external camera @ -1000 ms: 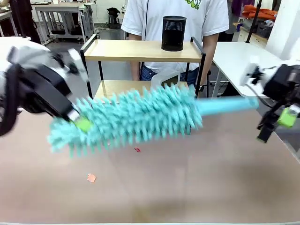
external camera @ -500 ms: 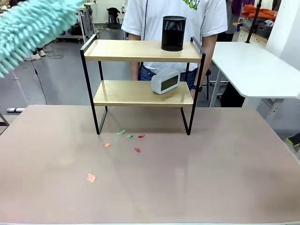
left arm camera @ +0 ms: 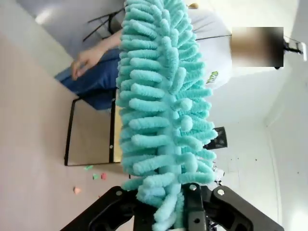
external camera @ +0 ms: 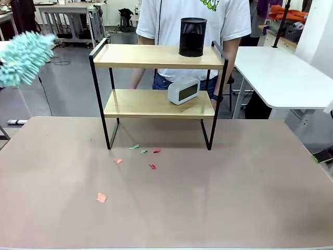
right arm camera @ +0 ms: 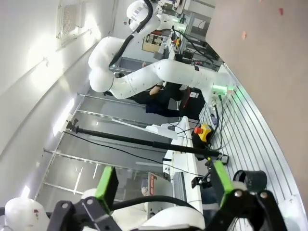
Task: Clean the shelf.
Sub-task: Hand the Duster back to the human.
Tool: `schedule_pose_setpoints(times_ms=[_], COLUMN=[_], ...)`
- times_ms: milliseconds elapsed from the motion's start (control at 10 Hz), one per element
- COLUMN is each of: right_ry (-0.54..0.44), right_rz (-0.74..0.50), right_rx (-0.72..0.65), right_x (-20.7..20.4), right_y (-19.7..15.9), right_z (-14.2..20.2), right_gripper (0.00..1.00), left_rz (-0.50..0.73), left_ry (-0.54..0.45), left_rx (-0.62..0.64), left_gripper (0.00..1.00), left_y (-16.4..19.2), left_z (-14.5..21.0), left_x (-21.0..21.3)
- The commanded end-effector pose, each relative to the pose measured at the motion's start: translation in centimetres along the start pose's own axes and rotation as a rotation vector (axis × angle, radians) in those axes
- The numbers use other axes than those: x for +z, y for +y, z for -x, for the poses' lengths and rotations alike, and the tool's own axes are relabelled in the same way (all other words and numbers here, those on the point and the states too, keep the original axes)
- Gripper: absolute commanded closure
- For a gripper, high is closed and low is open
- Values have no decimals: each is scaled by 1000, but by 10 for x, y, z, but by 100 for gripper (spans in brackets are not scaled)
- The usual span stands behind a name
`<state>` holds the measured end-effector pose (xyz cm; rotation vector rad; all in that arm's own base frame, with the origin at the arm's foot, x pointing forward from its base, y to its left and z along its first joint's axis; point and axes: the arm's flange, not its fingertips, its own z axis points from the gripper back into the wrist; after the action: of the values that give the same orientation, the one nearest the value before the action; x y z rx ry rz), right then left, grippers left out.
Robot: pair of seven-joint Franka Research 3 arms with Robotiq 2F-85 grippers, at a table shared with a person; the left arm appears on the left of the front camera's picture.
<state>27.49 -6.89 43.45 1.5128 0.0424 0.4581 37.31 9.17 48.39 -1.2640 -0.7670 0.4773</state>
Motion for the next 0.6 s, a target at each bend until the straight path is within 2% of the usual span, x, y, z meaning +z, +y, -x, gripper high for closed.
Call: schedule_pose_setpoints(times_ms=[0,100,200,300,500], right_ry=[9,9,9,9,9], right_rz=[2,2,2,2,2], right_rx=[14,14,14,14,14], right_x=[5,5,5,5,5], right_y=[4,4,4,4,4], right_z=[2,2,2,2,2], right_gripper=[0,0,0,0,0], left_rz=[-21,-13,-70,-30,-30], left_ry=[18,72,152,46,46], left_rx=[83,125,145,89,89], left_gripper=[100,100,100,100,100], left_y=[10,18,23,23,23], left_z=[-5,-5,-3,4,4], left_x=[-17,-23,-28,-22,-22])
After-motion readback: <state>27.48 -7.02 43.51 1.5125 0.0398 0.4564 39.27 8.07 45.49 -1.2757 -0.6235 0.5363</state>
